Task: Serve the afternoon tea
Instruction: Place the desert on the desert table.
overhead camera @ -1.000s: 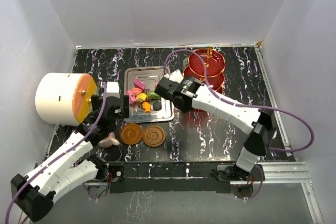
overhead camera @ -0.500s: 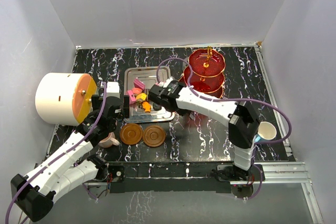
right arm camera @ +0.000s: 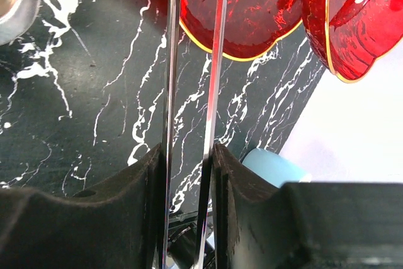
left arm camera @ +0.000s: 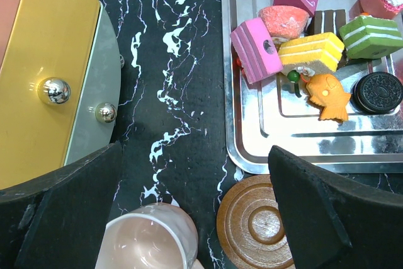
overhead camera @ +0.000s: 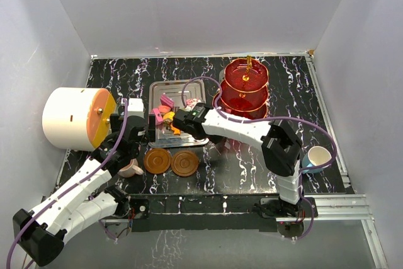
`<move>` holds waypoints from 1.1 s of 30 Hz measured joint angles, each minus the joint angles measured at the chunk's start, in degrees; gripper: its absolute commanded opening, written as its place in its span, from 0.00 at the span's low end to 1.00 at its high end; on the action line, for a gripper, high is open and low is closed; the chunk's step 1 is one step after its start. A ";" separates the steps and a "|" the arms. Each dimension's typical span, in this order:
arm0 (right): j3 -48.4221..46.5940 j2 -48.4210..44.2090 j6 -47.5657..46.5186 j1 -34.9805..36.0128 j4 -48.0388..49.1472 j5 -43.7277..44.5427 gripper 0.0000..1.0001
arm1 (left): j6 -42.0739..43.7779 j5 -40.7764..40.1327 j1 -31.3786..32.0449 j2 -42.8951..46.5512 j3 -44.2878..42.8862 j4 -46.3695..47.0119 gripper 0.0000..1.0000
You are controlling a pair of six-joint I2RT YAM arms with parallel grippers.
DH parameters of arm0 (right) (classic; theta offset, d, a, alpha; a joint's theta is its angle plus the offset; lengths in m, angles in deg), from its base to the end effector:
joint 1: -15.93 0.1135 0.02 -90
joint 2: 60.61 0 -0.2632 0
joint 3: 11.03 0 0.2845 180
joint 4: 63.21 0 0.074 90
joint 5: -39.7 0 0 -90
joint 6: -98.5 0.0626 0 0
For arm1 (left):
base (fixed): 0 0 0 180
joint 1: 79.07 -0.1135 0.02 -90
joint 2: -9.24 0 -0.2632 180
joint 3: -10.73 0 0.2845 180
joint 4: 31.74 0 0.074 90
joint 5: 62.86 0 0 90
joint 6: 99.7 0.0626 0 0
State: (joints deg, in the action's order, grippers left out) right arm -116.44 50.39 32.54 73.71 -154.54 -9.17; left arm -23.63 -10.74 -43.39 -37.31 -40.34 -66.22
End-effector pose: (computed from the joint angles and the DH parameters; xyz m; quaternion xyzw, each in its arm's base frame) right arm 0.2390 0.3020 0.2112 -0.2915 0.8882 -0.3020 0.1869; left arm 0.2089 -0.1027 0.2654 -0.0050 0.8349 0.0566 0.5475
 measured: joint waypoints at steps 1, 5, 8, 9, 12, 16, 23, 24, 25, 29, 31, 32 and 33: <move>-0.17 0.00 0.02 0.28 -0.07 -0.22 0.32 | 0.00 0.00 0.00 0.00 0.00 0.02 0.99; -2.16 0.00 0.00 0.70 -0.09 -2.34 0.34 | 0.00 0.00 0.00 -0.02 0.00 0.00 0.99; -4.33 0.00 -0.02 0.79 0.07 -4.11 0.34 | 0.00 0.00 0.00 -0.04 0.00 0.00 0.99; -4.92 -0.02 -0.02 0.76 0.17 -4.74 0.34 | 0.00 0.00 0.00 -0.07 0.00 0.00 0.99; -5.25 -0.04 0.04 0.76 0.26 -5.99 0.34 | 0.00 0.02 0.00 -0.11 0.00 0.00 0.99; -5.25 -0.04 0.48 0.76 0.22 -7.58 0.33 | 0.00 0.02 0.00 -0.11 0.00 0.00 0.99; -6.36 -1.33 2.91 0.72 1.20 -10.45 0.33 | 0.00 0.02 0.00 -0.11 0.00 0.00 0.99; -6.51 -2.01 3.34 0.72 1.38 -10.80 0.33 | 0.00 0.02 0.00 -0.11 0.00 0.00 0.99; -6.71 -2.71 3.89 0.72 1.42 -11.04 0.32 | 0.00 0.02 0.00 -0.11 0.00 0.00 0.99; -5.97 -7.23 6.88 0.72 2.80 -12.52 0.26 | 0.00 0.02 0.00 -0.11 0.00 0.00 0.99; -3.43 -11.32 9.07 0.59 4.74 -13.66 0.25 | 0.00 0.02 0.00 -0.11 0.00 0.00 0.99; -1.86 -13.57 10.05 0.48 5.51 -14.56 0.25 | 0.00 0.04 0.00 -0.13 0.00 0.00 0.99; -0.28 -15.56 11.06 0.33 6.51 -15.37 0.24 | 0.00 0.04 0.00 -0.13 0.00 0.00 0.99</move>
State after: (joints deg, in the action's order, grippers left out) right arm -116.72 34.83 43.59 74.04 -148.02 -24.54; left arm -23.63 -10.70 -43.39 -37.44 -40.34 -66.22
